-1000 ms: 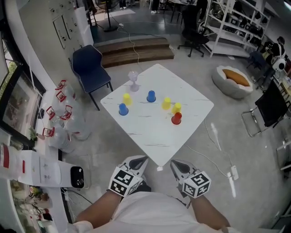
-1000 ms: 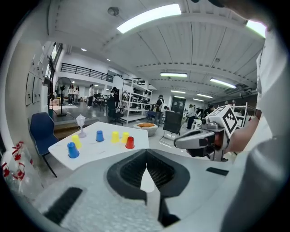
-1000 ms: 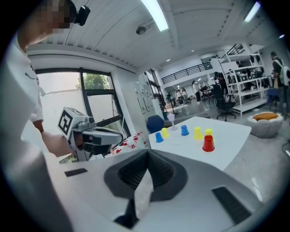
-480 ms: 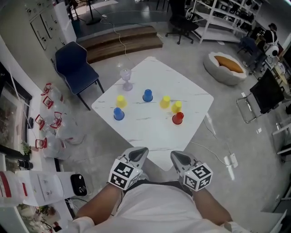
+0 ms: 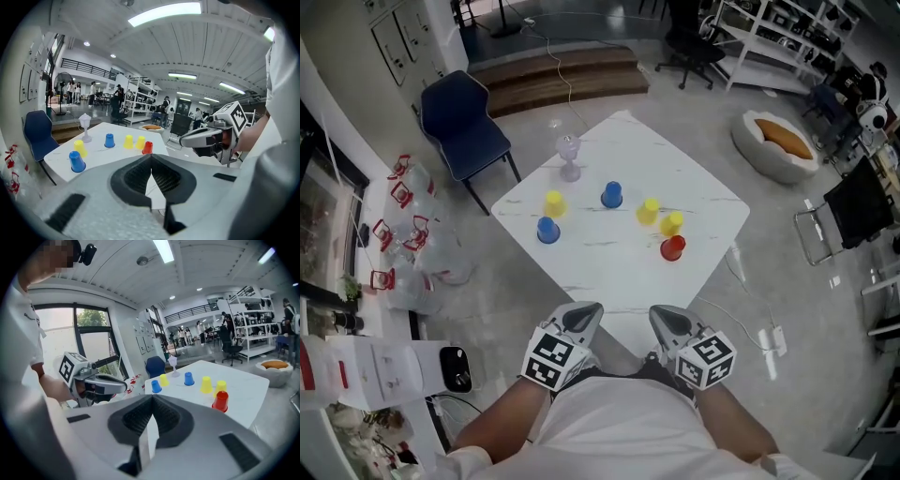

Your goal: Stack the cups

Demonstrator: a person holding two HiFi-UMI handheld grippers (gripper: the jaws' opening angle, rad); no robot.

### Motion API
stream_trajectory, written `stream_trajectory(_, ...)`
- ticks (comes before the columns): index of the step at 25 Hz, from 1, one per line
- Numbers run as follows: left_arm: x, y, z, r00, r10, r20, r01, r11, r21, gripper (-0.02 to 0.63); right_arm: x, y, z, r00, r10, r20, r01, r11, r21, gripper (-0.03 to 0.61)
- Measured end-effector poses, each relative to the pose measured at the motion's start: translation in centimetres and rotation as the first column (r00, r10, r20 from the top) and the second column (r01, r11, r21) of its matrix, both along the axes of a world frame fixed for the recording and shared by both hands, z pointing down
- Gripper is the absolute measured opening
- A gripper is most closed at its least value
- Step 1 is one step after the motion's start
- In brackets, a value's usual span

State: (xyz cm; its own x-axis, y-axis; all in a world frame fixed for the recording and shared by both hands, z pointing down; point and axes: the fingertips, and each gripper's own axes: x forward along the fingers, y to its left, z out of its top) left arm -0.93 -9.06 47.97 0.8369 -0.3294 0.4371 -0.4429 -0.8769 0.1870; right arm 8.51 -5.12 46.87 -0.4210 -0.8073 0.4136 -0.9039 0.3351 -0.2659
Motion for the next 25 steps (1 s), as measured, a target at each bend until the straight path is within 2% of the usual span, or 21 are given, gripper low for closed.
stream_trajectory(5,-0.2,-1.3,-0.4,0.995,-0.100,0.008,0.100,0.995,0.006,0.009,0.8,-1.4,0.0,0.996,-0.089,-0.028,0.089,0.996,0.008,0.006)
stream_trajectory(12,-1.1,-2.6,-0.5,0.966,-0.256,0.020,0.256,0.966,0.017,0.009,0.4,-5.4,0.6,0.967,-0.241,-0.084,0.245,0.969,0.035,0.006)
stream_trajectory(16,-2.5,-2.1,0.8,0.947,-0.317,0.058,0.319,0.948,-0.014,0.009,-2.6,-9.8,2.7,0.934,-0.332,-0.133,0.339,0.940,0.033,0.008)
stream_trajectory(19,-4.2,-1.8,1.7,0.931,-0.354,0.087,0.357,0.934,-0.022,0.009,-5.9,-13.8,5.0,0.899,-0.393,-0.194,0.406,0.914,0.026,0.040)
stream_trajectory(25,-8.1,-1.6,2.9,0.888,-0.445,0.118,0.453,0.890,-0.047,0.009,-11.7,-22.3,8.8,0.871,-0.416,-0.259,0.435,0.900,0.015,0.101)
